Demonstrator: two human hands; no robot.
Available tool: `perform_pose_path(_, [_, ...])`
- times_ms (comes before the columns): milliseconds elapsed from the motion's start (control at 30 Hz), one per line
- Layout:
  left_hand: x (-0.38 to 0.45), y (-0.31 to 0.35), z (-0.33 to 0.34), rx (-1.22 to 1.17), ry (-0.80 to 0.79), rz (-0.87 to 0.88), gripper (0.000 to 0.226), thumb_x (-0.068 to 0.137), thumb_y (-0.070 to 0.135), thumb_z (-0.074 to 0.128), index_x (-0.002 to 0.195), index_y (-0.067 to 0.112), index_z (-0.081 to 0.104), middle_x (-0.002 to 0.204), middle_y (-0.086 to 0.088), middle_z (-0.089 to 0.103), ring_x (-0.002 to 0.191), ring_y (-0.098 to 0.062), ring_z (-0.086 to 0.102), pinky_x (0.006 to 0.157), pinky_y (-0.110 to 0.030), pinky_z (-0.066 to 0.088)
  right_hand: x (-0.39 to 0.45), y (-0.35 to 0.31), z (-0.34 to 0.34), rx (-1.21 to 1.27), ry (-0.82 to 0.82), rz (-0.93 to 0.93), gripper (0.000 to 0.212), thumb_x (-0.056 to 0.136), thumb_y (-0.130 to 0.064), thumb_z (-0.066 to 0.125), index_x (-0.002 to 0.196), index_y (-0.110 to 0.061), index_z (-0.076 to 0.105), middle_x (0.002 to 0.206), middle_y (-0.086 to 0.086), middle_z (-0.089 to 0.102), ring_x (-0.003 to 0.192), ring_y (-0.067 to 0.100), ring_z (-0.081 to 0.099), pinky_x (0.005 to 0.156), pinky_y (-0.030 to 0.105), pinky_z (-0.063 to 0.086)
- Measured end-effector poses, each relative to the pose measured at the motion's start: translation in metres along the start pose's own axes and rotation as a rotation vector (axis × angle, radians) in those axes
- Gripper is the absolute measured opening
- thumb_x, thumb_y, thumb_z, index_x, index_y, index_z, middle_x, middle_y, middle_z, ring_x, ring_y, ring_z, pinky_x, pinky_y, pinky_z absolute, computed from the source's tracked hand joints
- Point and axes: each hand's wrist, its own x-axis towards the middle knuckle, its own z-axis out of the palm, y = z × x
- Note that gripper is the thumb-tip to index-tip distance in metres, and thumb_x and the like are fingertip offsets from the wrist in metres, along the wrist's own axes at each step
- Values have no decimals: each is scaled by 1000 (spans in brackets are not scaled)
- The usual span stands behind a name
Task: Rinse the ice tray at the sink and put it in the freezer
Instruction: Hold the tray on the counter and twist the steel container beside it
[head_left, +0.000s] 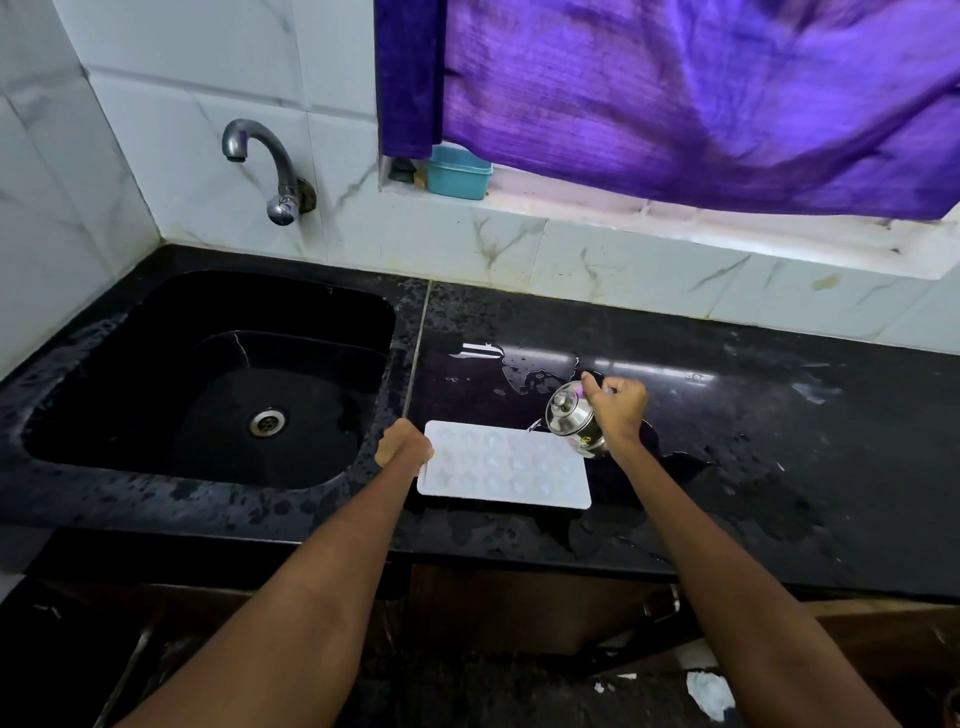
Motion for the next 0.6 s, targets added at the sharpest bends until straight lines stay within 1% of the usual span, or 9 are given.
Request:
perform_pose_path(133, [-2, 1, -1, 18, 18, 8, 44, 90, 13, 64, 130, 1, 52, 132, -16, 58, 117, -30, 61, 96, -39, 52, 0, 1, 0, 26, 11, 16, 58, 79, -5, 69, 38, -18, 31, 39, -4, 30, 39, 10, 25, 49, 15, 27])
perform_pose_path(267, [-2, 1, -1, 31, 20, 8, 45, 90, 13, 64, 131, 2, 50, 135, -15, 56, 120, -30, 59, 96, -39, 50, 6, 4, -3, 172, 53, 183, 53, 78, -5, 70, 40, -15, 34, 44, -1, 31, 44, 12, 28, 50, 22, 28])
perform_pose_path(367, [-2, 2, -1, 43, 20, 1, 47, 90, 13, 64, 133, 3, 48, 138, -15, 53, 124, -30, 55, 98, -38, 47, 12, 5, -5, 258, 73, 273, 51, 76, -7, 72, 40, -15, 36, 44, 1, 34, 45, 12, 32, 49, 24, 32])
perform_pose_path(467, [-2, 3, 0, 47, 21, -5, 48, 90, 12, 64, 134, 3, 49, 137, -15, 54, 123, -30, 56, 98, -39, 48, 16, 4, -7, 296, 87, 298, 52, 75, -9, 74, 38, -18, 37, 39, -5, 35, 40, 8, 34, 47, 22, 34])
perform_pose_path(600, [-2, 3, 0, 57, 26, -3, 48, 90, 11, 64, 134, 2, 48, 139, -15, 52, 125, -30, 55, 99, -39, 47, 18, 6, -12, 286, 94, 272, 52, 76, -9, 73, 39, -16, 37, 33, -11, 35, 33, 1, 33, 40, 16, 33])
